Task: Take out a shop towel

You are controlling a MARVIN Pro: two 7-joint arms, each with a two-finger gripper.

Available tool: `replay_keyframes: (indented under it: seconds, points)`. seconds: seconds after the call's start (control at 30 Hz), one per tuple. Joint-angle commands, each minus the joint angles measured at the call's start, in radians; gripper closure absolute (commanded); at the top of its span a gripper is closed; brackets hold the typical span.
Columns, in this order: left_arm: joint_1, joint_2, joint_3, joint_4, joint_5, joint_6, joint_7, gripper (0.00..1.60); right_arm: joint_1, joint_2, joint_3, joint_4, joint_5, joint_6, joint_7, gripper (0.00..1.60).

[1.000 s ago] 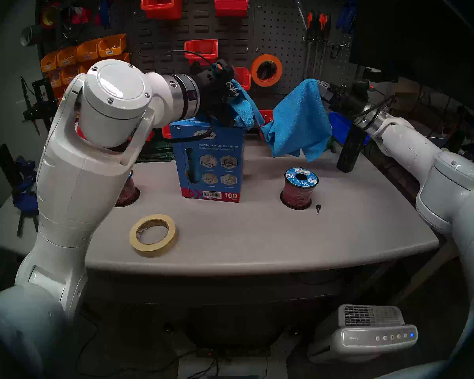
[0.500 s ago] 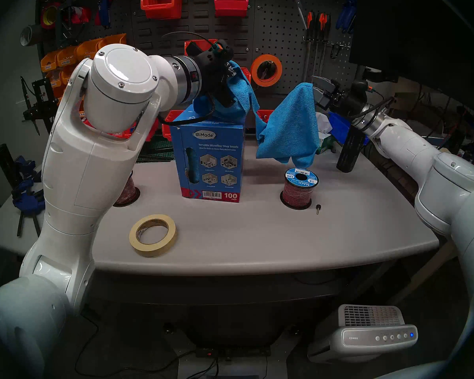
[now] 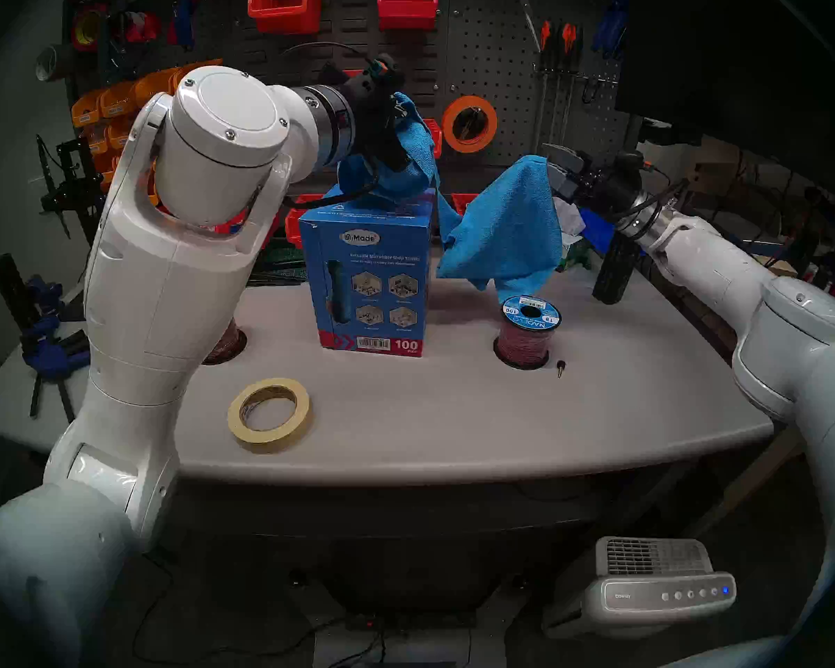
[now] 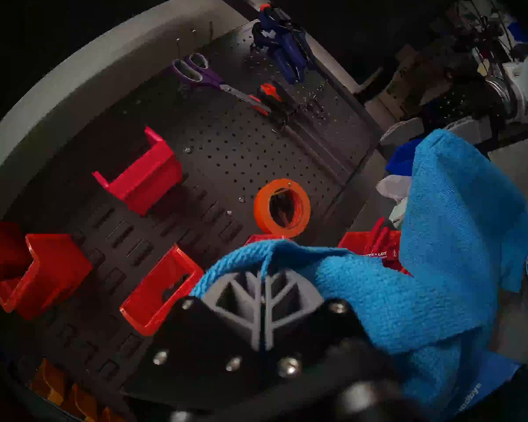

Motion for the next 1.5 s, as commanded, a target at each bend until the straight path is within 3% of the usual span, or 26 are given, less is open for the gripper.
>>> replay_keyframes:
  seconds: [0.0, 0.17, 0.33, 0.37, 0.4, 0.43, 1.1, 1.47]
  points:
    - [-0.047, -0.037, 0.002, -0.004, 0.012, -0.001, 0.029, 1.60, 0.021, -0.005, 0.009, -0.026, 0.004, 0.035, -0.002, 0.00]
    - [-0.050, -0.049, 0.009, -0.004, 0.017, 0.004, 0.035, 1.60, 0.037, 0.016, -0.011, -0.038, -0.018, 0.082, -0.002, 0.00]
    - [-0.045, -0.052, 0.010, -0.005, 0.019, 0.003, 0.035, 1.60, 0.108, 0.043, -0.036, -0.047, -0.053, 0.155, -0.002, 0.00]
    - [-0.043, -0.052, 0.010, -0.005, 0.019, 0.003, 0.035, 1.60, 0.076, 0.044, -0.002, -0.051, -0.052, 0.150, -0.002, 0.00]
    - [-0.040, -0.052, 0.010, -0.005, 0.019, 0.003, 0.035, 1.60, 0.121, 0.046, -0.024, -0.050, -0.065, 0.169, -0.002, 0.00]
    - [-0.037, -0.053, 0.011, -0.005, 0.019, 0.003, 0.034, 1.60, 0.099, 0.044, -0.001, -0.053, -0.064, 0.167, -0.002, 0.00]
    - [-0.013, -0.063, 0.012, -0.007, 0.018, 0.002, 0.031, 1.60, 0.225, 0.018, 0.106, -0.125, -0.169, 0.287, -0.002, 0.00]
    - [-0.009, -0.074, 0.001, -0.012, 0.018, -0.002, 0.038, 1.60, 0.300, 0.057, 0.108, -0.150, -0.263, 0.428, -0.002, 0.00]
